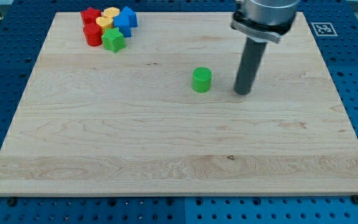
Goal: Move the green circle below the red circle
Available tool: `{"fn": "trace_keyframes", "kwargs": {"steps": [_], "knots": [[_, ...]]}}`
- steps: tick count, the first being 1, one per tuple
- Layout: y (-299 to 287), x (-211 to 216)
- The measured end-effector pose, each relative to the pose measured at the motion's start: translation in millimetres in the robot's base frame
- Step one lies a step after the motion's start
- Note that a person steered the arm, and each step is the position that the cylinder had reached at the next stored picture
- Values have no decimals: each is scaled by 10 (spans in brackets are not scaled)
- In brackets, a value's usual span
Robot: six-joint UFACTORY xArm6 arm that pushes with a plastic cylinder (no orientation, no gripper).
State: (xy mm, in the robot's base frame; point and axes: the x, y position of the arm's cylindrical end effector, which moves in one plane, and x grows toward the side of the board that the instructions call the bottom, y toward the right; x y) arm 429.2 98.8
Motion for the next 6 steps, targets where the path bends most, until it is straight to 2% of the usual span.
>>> {"fn": "trace_keyframes", "kwargs": {"steps": [2, 4, 5, 6], "knots": [[-1082, -119], [-666, -182], [-782, -367], [-1262, -488]]}}
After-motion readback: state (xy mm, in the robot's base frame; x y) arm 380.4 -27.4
